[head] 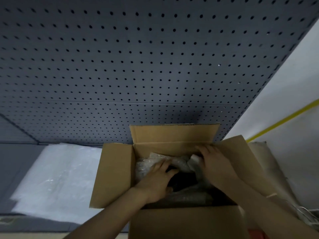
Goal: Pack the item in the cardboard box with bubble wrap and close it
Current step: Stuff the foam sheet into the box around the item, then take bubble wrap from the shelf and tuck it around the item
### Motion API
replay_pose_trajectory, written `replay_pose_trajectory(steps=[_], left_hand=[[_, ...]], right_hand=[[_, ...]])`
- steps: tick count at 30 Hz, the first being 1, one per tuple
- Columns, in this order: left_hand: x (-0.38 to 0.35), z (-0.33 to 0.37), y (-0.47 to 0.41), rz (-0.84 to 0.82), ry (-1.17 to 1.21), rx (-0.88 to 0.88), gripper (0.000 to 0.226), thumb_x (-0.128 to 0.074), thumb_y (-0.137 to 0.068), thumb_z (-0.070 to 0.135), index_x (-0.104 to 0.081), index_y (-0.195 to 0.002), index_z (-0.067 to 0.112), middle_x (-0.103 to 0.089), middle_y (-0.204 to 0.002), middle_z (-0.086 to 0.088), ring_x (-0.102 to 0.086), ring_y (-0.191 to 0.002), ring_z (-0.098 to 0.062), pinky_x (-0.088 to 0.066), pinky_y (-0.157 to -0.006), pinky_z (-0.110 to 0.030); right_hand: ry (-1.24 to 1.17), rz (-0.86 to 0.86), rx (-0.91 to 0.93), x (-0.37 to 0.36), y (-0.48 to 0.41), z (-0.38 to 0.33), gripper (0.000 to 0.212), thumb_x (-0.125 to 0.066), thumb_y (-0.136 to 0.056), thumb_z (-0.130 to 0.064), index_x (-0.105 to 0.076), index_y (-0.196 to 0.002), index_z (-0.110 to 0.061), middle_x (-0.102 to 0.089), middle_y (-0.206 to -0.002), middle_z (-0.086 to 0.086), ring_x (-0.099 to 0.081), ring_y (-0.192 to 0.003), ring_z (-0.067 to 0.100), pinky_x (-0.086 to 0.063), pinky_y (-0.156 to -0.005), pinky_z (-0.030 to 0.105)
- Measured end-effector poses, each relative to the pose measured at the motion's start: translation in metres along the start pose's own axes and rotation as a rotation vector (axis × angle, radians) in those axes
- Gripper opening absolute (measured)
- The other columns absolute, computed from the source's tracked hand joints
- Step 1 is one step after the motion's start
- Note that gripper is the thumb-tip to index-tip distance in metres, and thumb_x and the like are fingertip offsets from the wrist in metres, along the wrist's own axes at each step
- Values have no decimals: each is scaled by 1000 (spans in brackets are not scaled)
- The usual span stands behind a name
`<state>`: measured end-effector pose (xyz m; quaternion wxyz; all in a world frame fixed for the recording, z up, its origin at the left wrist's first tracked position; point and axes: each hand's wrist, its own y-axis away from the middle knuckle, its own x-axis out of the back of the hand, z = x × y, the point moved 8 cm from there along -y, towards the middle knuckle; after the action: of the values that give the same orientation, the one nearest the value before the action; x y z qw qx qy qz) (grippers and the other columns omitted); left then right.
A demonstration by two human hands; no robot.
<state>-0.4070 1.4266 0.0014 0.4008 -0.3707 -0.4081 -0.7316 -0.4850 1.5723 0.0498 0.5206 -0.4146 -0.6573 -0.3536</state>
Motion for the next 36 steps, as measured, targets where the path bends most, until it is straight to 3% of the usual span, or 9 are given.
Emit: replay_pose_trajectory(steps=[6, 7, 11, 19, 24, 29, 31, 33, 36], left_hand=[[75, -67, 94, 464, 220, 13, 28, -52, -91, 19, -61, -116, 25, -57, -128, 7, -53, -115, -8, -43, -99, -22], [92, -86, 115, 590, 238, 34, 24, -52, -90, 16, -65, -108, 24, -63, -118, 8, -57, -107, -6, -45, -93, -21], [122, -204, 191, 873, 369, 350, 18, -55, -91, 8, -68, -101, 17, -68, -103, 5, -61, -94, -7, -43, -83, -10], [18, -454, 255, 348, 366, 1012, 73, -67, -82, 41, -35, -142, 14, -37, -145, -18, -43, -128, -40, -38, -107, -48], [3, -482, 242, 364, 674, 854, 77, -76, -77, 18, -33, -139, 5, -43, -139, -20, -46, -124, -37, -43, -101, -46], [9, -472, 239, 305, 1078, 736, 92, -79, -53, 8, -43, -136, 2, -55, -132, -17, -53, -119, -36, -46, -101, -46], [11, -458, 251, 243, 1372, 690, 86, -81, -46, 14, -55, -127, 3, -65, -121, -18, -61, -111, -38, -47, -99, -54], [19, -437, 262, 145, 1555, 607, 69, -82, -56, 12, -61, -121, 3, -68, -117, -20, -63, -108, -40, -46, -99, -57], [38, -404, 271, 36, 1662, 426, 56, -74, -70, 2, -59, -124, 5, -65, -123, -22, -61, -114, -39, -45, -101, -55]], right_hand=[[52, 144, 44, 60, 26, -44, 31, -46, -95, -39, -70, -95, -20, -73, -87, 1, -67, -71, 19, -50, -74, 24], [-40, 144, 15, 62, 31, -61, 13, -59, -90, -28, -71, -92, -22, -73, -86, 0, -65, -69, 17, -47, -71, 20], [-229, 214, 92, 51, 30, -150, 18, -64, -84, -12, -70, -90, -29, -69, -94, -7, -62, -71, 8, -51, -65, 18], [-390, 350, 291, 23, 26, -348, 16, -48, -83, -29, -60, -90, -37, -57, -97, -25, -50, -85, -10, -38, -85, 3], [-500, 122, 128, -47, 12, -408, 29, -62, -80, -14, -59, -77, -43, -65, -88, -20, -58, -83, -4, -38, -74, -4], [-619, -256, -117, -148, 2, -419, 48, -60, -80, -4, -61, -61, -48, -68, -77, -20, -62, -77, -2, -48, -67, 11], [-730, -314, -246, -169, -4, -419, 47, -64, -78, -3, -64, -72, -50, -69, -78, -19, -63, -73, 1, -49, -70, 14], [-926, -379, -381, -178, -8, -426, 27, -74, -78, -18, -63, -93, -38, -67, -102, -7, -63, -94, 10, -50, -78, 19], [-1194, -574, -562, -184, -13, -438, 83, -76, -71, -47, -31, -138, -28, -45, -136, 2, -50, -120, 20, -45, -98, 31]])
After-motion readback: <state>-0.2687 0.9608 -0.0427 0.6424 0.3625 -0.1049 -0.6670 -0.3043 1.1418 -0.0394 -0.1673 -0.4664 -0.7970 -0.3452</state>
